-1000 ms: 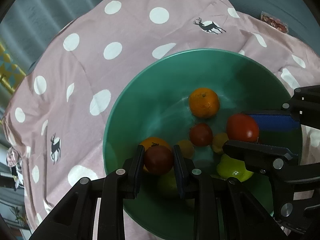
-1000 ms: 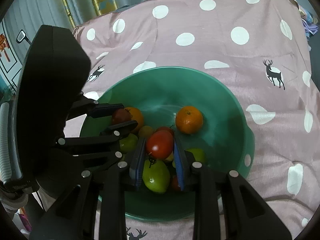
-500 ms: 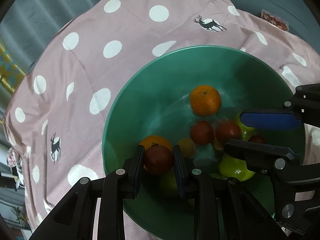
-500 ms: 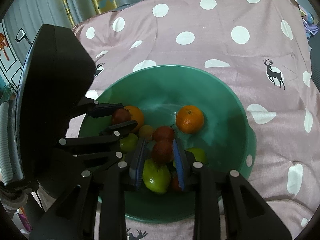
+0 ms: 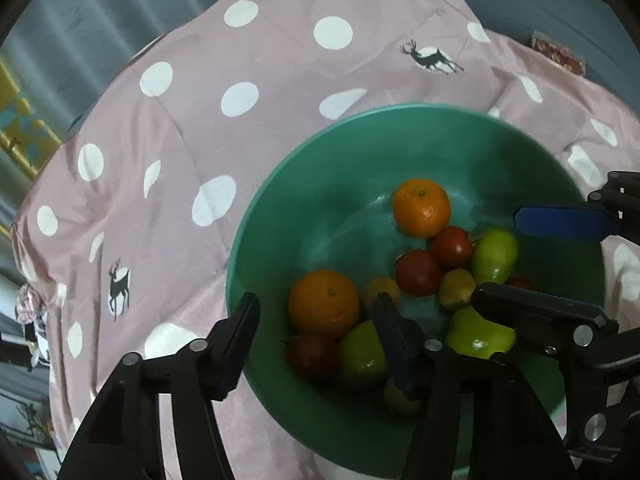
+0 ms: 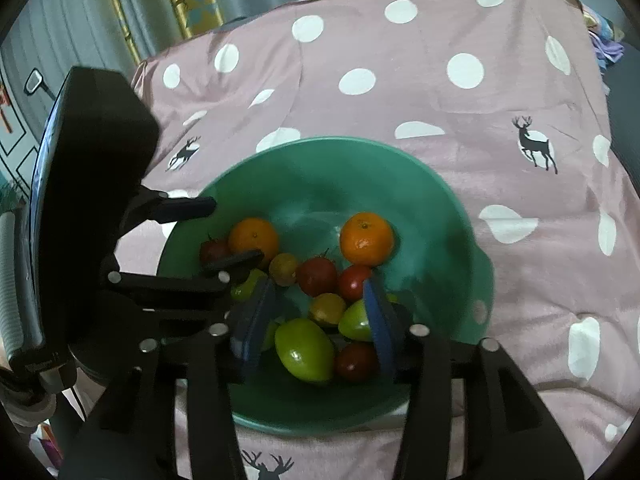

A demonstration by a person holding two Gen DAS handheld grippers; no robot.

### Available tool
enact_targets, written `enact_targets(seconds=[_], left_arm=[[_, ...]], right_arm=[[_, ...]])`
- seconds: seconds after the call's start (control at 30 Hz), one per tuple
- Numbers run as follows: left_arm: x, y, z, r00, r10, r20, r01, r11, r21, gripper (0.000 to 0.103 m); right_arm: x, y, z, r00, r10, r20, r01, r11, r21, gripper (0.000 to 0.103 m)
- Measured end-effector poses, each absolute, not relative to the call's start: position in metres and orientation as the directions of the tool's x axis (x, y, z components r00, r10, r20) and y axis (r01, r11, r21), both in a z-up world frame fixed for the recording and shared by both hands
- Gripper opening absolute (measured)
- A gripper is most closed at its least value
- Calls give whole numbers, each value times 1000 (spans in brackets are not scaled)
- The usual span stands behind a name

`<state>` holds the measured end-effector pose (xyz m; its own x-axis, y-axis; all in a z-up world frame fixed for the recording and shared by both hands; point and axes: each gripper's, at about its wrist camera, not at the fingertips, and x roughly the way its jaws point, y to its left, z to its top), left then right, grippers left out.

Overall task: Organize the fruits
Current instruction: 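Withdraw both open grippers up and away from the bowl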

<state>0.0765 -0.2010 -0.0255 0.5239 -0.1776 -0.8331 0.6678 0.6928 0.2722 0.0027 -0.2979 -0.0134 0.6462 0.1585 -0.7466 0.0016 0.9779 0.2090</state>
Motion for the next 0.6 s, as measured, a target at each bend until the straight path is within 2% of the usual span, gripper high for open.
enact_targets(seconds=[0.13,0.27,0.47,0.6], left_arm=[[71,-197,-13,544,-198,-815,656,706,267,70],[67,-190,-1,561,-212,-800,633,733,250,81],[61,-179,11,586,-209,-783,602,759,248,90],[61,-172,16,574,-205,-792,576,789,213,94]], right_arm=[[-5,-302,-6,665,147,-733,20,977,214,62],[-15,-305,1,688,128,-714,47,974,220,83],[-26,-306,10,695,82,-714,77,979,188,102],[-33,-306,12,676,45,-735,89,986,142,103]])
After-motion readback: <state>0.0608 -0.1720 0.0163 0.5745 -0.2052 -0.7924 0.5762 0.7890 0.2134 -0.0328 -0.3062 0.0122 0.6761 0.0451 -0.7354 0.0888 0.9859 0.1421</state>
